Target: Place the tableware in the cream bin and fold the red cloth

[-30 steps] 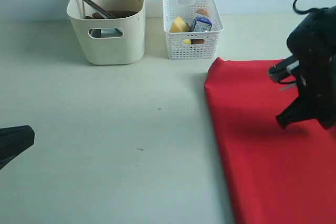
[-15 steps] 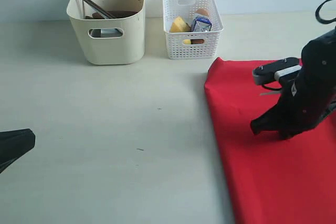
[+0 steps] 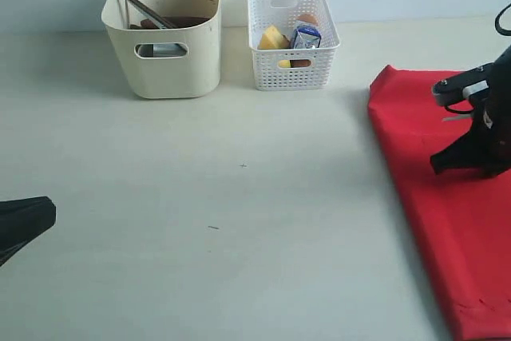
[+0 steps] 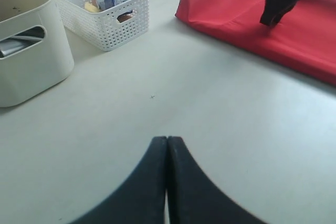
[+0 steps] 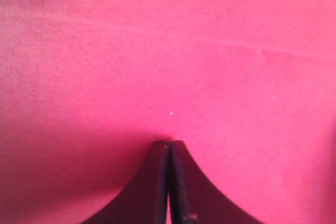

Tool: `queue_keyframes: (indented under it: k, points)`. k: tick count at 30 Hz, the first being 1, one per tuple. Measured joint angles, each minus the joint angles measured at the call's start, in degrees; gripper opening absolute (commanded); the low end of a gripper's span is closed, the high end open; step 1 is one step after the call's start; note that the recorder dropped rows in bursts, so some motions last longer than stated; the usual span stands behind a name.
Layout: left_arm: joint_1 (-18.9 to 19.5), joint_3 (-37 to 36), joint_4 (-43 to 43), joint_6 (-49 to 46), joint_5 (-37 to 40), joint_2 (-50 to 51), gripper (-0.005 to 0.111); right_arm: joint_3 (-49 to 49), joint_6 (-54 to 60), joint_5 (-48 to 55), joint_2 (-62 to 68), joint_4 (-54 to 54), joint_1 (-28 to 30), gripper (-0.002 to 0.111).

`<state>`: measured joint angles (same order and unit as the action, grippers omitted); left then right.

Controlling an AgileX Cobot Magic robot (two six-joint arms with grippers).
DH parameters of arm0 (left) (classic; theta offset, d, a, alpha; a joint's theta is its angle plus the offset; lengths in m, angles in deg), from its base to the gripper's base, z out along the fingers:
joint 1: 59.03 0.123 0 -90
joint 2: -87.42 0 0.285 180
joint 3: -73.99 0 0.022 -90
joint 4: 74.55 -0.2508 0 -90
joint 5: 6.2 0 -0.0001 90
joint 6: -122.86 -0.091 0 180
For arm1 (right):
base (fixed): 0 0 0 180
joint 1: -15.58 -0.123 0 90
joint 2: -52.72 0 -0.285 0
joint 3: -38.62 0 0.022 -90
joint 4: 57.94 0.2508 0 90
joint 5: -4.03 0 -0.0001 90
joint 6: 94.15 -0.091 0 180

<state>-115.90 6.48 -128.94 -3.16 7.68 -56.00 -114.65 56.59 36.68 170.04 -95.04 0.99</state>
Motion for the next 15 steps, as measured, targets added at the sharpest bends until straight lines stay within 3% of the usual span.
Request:
queue_keyframes:
  k: [6, 15]
  points:
    - [0.0, 0.0, 0.0, 0.0, -0.52, 0.0, 0.0, -9.03, 3.55, 1.11, 5.87, -0.27, 0.52, 0.0]
    - [0.0, 0.0, 0.0, 0.0, -0.52, 0.0, 0.0, -33.81, 20.88, 1.32, 20.27, 7.91, 0.62, 0.0]
